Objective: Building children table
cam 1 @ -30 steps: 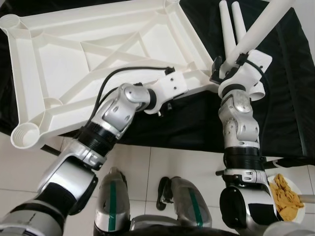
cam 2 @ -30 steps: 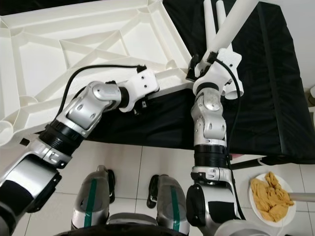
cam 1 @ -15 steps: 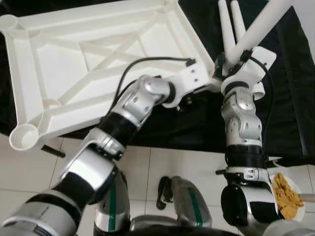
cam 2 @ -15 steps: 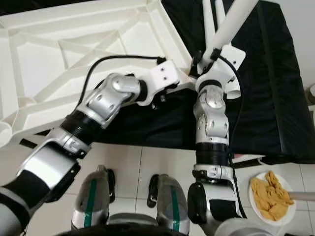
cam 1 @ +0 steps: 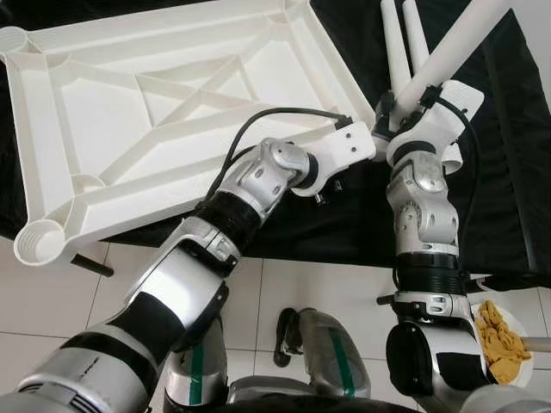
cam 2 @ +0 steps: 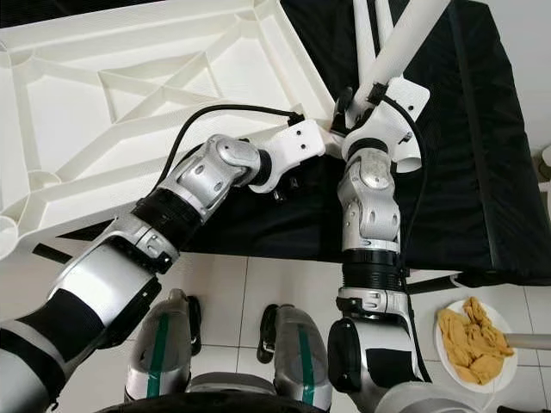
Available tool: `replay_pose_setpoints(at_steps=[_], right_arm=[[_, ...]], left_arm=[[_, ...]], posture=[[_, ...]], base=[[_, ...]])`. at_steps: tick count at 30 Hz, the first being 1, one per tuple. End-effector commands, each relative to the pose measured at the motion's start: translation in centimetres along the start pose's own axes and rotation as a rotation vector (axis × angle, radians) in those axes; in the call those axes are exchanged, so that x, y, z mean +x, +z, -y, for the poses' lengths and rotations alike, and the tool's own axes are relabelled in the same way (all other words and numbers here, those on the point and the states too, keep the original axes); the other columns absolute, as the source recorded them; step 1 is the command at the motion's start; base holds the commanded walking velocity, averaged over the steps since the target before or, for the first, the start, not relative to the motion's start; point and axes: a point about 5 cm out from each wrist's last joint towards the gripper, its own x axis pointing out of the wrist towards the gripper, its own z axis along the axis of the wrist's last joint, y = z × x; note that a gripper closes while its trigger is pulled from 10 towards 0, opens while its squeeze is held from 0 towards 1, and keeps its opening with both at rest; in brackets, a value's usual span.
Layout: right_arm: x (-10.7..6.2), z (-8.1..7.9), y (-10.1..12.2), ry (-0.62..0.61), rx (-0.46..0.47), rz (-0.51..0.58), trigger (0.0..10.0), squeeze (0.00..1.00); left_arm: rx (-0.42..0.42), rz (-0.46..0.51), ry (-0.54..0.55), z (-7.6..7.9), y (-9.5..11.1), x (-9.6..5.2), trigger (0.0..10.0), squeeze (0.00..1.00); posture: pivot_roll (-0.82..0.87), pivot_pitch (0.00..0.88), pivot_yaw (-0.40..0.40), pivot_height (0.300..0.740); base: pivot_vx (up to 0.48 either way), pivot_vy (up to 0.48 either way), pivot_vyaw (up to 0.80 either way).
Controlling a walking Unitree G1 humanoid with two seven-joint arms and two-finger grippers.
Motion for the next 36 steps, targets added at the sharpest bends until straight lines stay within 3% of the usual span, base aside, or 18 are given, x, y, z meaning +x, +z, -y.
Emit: replay_pose_setpoints(at_steps=[1, 4, 9, 13, 26, 36], right_arm=[[-0.2, 0.3, -0.3, -0.011, 0.004, -0.019, 10.0, 0.09], [-0.2, 0.2, -0.4, -0.008, 0.004, -0.019, 10.0, 0.08], [-0.2, 0.1, -0.5, -0.001, 0.002, -0.023, 10.0, 0.08], [-0.2, 0.0, -0.6, 0.001, 0.005, -0.027, 10.0, 0.08], [-0.2, -0.1, -0.7, -0.002, 0.011, -0.031, 10.0, 0.08], [-0.2, 0.1, -0.6, -0.011, 0.013, -0.028, 10.0, 0.08]], left_arm=[[-0.006, -0.003, 0.404, -2.1, 0.0, -0.3, 10.0, 0.00], [-0.012, 0.062, 0.371, -2.2, 1.1, -0.6, 10.0, 0.00], [0.047, 0.192, 0.270, -1.8, 3.1, -1.1, 10.0, 0.00], [0.058, 0.218, 0.250, -1.6, 3.6, -1.2, 10.0, 0.00], [0.059, 0.058, 0.321, -1.8, 1.3, -0.1, 10.0, 0.00], [0.083, 0.017, 0.353, -1.7, 0.5, 0.1, 10.0, 0.00]], posture=[[0.05, 0.056, -0.074, 0.740], [0.05, 0.054, -0.074, 0.740], [0.06, 0.043, -0.075, 0.740], [0.06, 0.039, -0.073, 0.740], [0.05, 0.033, -0.066, 0.740], [0.05, 0.047, -0.071, 0.740]], base=[[0.000, 0.000, 0.00], [0.000, 0.000, 0.00], [0.000, 0.000, 0.00], [0.000, 0.000, 0.00], [0.000, 0.000, 0.00], [0.000, 0.000, 0.00]])
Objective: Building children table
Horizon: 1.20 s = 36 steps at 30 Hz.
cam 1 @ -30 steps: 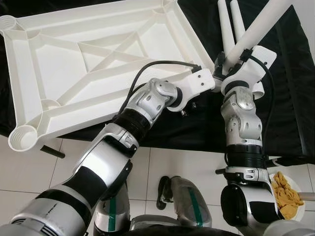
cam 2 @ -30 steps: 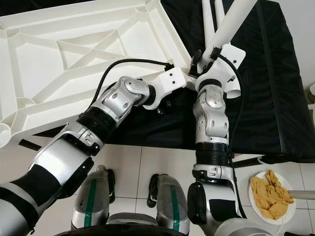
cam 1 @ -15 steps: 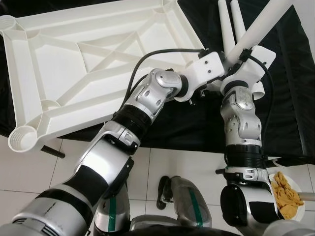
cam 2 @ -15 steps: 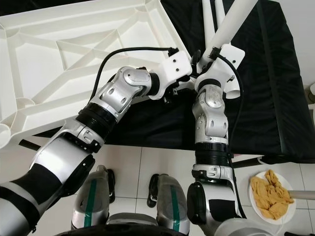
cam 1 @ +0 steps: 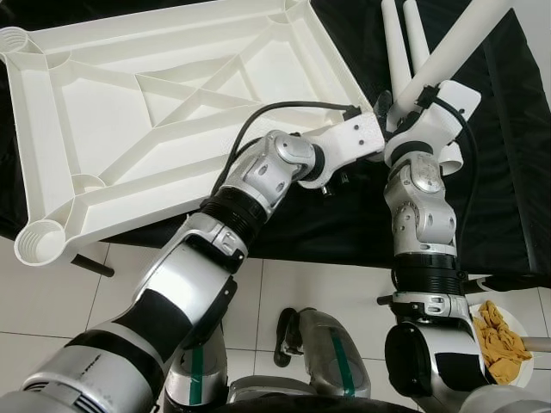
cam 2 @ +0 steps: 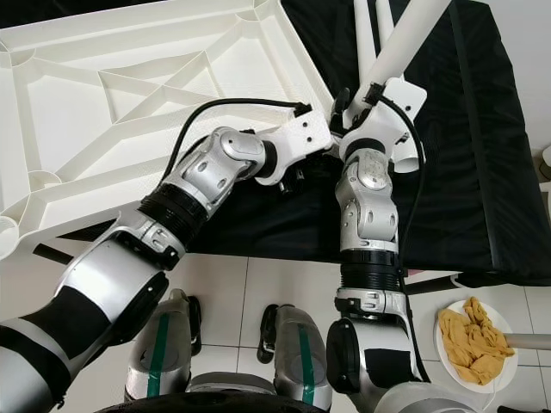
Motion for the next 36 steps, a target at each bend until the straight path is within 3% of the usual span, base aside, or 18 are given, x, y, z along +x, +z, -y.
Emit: replay_pose_setpoints(at_steps=[1, 9, 13, 20, 25, 26, 28, 36], right_arm=[[-0.1, 0.4, -0.4, -0.015, 0.007, -0.024, 10.0, 0.08], [-0.1, 0.4, -0.3, -0.018, 0.007, -0.022, 10.0, 0.08], [0.0, 0.4, -0.2, -0.017, 0.008, -0.019, 10.0, 0.08], [-0.1, 0.5, -0.1, -0.002, 0.013, -0.008, 10.0, 0.07], [-0.1, 0.5, 0.0, 0.003, 0.024, 0.000, 10.0, 0.05], [-0.1, 0.4, 0.1, 0.007, 0.024, 0.004, 10.0, 0.00], [-0.1, 0.3, 0.3, 0.011, 0.027, 0.009, 10.0, 0.00], [-0.1, 0.3, 0.4, 0.010, 0.031, 0.014, 10.0, 0.00]], left_arm=[[-0.014, -0.020, 0.320, -1.3, -0.6, 0.0, 10.0, 0.00], [-0.010, 0.035, 0.298, -1.5, 0.2, -0.5, 10.0, 0.00], [0.021, 0.092, 0.311, -2.3, 1.2, -1.8, 10.0, 0.00], [0.015, 0.090, 0.337, -2.9, 1.1, -2.5, 10.0, 0.00], [0.009, 0.069, 0.352, -3.0, 0.8, -2.5, 10.0, 0.00], [0.009, 0.041, 0.355, -2.9, 0.4, -2.3, 10.0, 0.00], [0.008, -0.013, 0.373, -2.7, -0.4, -1.9, 10.0, 0.00], [-0.023, -0.064, 0.407, -2.6, -1.5, -1.6, 10.0, 0.00]], posture=[[0.05, 0.049, -0.071, 0.740], [0.04, 0.060, -0.075, 0.740], [0.04, 0.065, -0.074, 0.740], [0.04, 0.072, -0.074, 0.740], [0.04, 0.073, -0.074, 0.740], [0.03, 0.073, -0.073, 0.740], [0.03, 0.074, -0.071, 0.740], [0.02, 0.077, -0.065, 0.740]], base=[[0.000, 0.000, 0.00], [0.000, 0.000, 0.00], [0.000, 0.000, 0.00], [0.000, 0.000, 0.00], [0.000, 0.000, 0.00], [0.000, 0.000, 0.00], [0.000, 0.000, 0.00], [0.000, 0.000, 0.00]])
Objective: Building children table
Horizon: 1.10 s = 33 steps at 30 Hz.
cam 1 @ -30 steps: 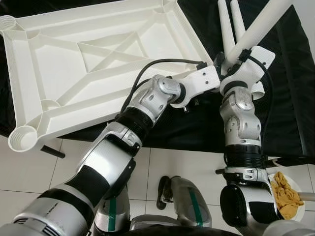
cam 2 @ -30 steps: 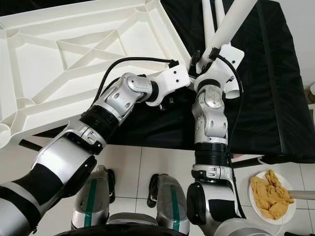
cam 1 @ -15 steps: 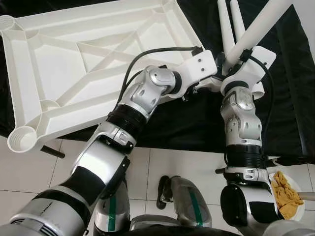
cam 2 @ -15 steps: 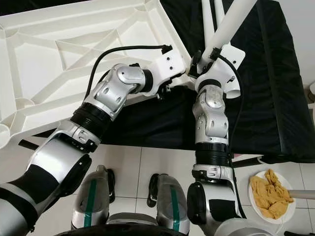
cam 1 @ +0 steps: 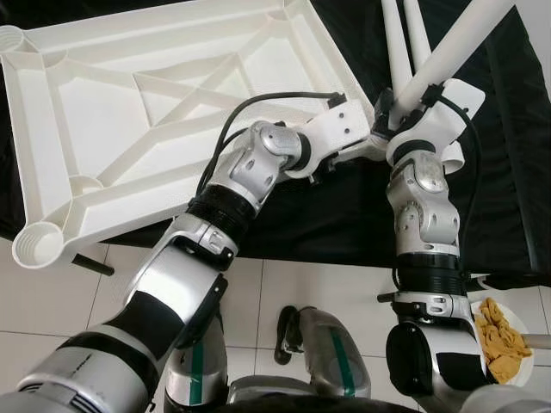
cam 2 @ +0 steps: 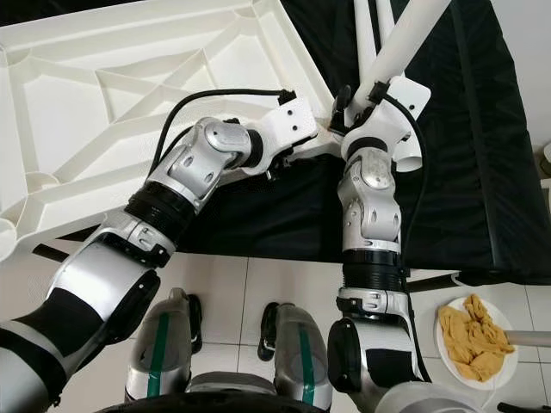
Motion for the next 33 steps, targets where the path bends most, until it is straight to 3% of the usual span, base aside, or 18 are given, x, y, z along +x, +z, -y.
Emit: replay_pose_setpoints(at_steps=[1, 6, 17, 18, 20, 21, 23, 24, 25, 30, 33], right_arm=[[-0.2, 0.2, 0.0, -0.011, 0.008, 0.002, 10.0, 0.00], [-0.3, 0.3, 0.1, -0.011, 0.012, 0.002, 10.0, 0.00], [-0.3, 0.3, 0.0, -0.008, 0.009, -0.001, 10.0, 0.00], [-0.3, 0.3, 0.0, -0.007, 0.008, 0.000, 10.0, 0.00], [-0.3, 0.3, 0.0, -0.007, 0.008, 0.000, 10.0, 0.00], [-0.3, 0.3, 0.0, -0.005, 0.006, 0.001, 10.0, 0.00], [-0.3, 0.3, 0.0, -0.005, 0.006, 0.001, 10.0, 0.00], [-0.3, 0.3, 0.1, 0.000, 0.003, 0.003, 10.0, 0.00], [-0.3, 0.3, 0.1, 0.005, 0.000, 0.005, 10.0, 0.00], [-0.2, 0.2, 0.2, 0.023, -0.005, 0.008, 10.0, 0.00], [-0.3, -0.5, 0.4, 0.137, -0.005, 0.013, 10.0, 0.00]], left_arm=[[-0.024, -0.051, 0.353, -1.3, -1.0, 0.1, 10.0, 0.00], [-0.034, -0.094, 0.400, -1.3, -1.6, 0.3, 10.0, 0.00], [-0.030, -0.076, 0.386, -1.4, -1.4, 0.3, 10.0, 0.00], [-0.023, -0.065, 0.345, -1.1, -1.6, 0.3, 8.5, 0.00], [-0.023, -0.065, 0.345, -1.1, -1.6, 0.3, 8.5, 0.00], [-0.028, -0.048, 0.278, -0.6, -1.9, 0.3, 1.6, 0.00], [-0.028, -0.048, 0.278, -0.6, -1.9, 0.3, 1.6, 0.00], [-0.005, -0.040, 0.202, 0.1, -2.2, 0.2, 0.0, 0.00], [0.015, -0.036, 0.138, 0.6, -2.5, 0.0, 0.0, 0.00], [0.027, -0.037, 0.094, 1.0, -2.8, -0.1, 0.0, 0.00], [0.066, -0.049, 0.045, 1.5, -3.5, -0.5, 0.0, 0.00]], posture=[[0.02, 0.080, -0.064, 0.740], [0.02, 0.083, -0.066, 0.740], [0.02, 0.081, -0.066, 0.740], [0.02, 0.077, -0.064, 0.740], [0.02, 0.077, -0.064, 0.740], [0.03, 0.075, -0.064, 0.740], [0.03, 0.075, -0.064, 0.740], [0.03, 0.071, -0.062, 0.740], [0.03, 0.071, -0.062, 0.740], [0.03, 0.067, -0.060, 0.740], [0.02, 0.056, -0.053, 0.740]], base=[[0.000, 0.000, 0.00], [0.000, 0.000, 0.00], [0.000, 0.000, 0.00], [0.000, 0.000, 0.00], [0.000, 0.000, 0.00], [0.000, 0.000, 0.00], [0.000, 0.000, 0.00], [0.000, 0.000, 0.00], [0.000, 0.000, 0.00], [0.000, 0.000, 0.00], [0.000, 0.000, 0.00]])
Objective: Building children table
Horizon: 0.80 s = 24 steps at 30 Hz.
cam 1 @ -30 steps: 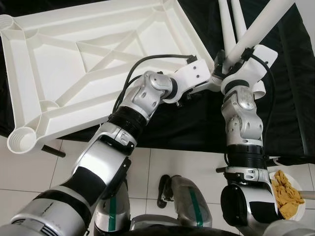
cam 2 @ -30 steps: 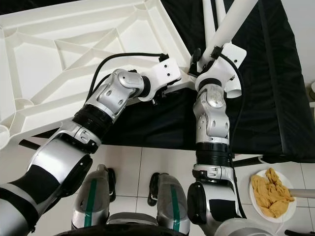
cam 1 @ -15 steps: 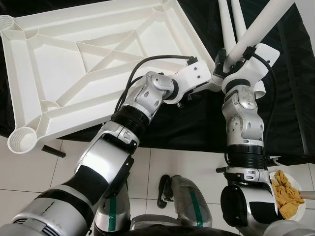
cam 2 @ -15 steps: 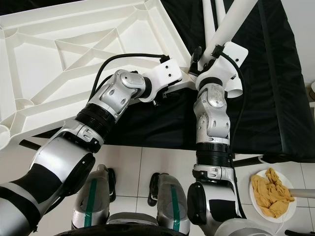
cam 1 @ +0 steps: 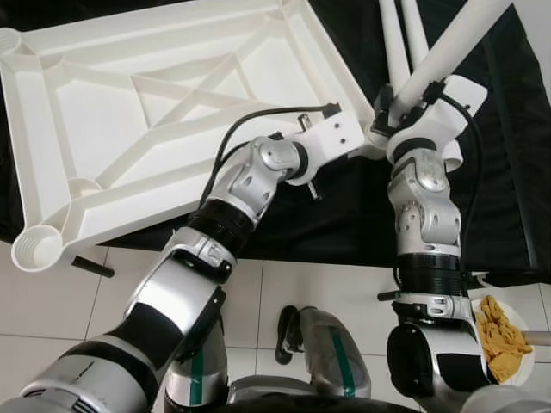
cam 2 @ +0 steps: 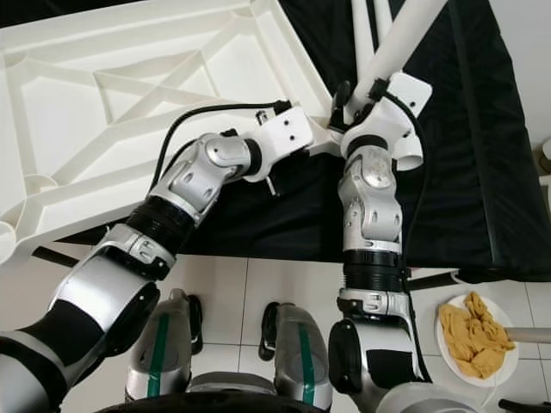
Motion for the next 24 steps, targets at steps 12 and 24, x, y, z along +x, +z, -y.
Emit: replay_pose_setpoints(at_steps=[12, 24], right_arm=[[-0.5, -0.1, 0.6, 0.207, -0.018, 0.008, 10.0, 0.00], [-0.6, 0.1, 0.8, 0.236, -0.038, 0.023, 10.0, 0.00]], left_arm=[[0.025, -0.163, -0.162, 2.0, -5.2, -1.6, 10.0, 0.24], [-0.001, -0.197, -0.184, 1.9, -5.8, -2.1, 10.0, 0.00]], posture=[[0.02, 0.044, -0.048, 0.740], [0.02, 0.036, -0.046, 0.740]], base=[[0.000, 0.000, 0.00], [0.000, 0.000, 0.00]])
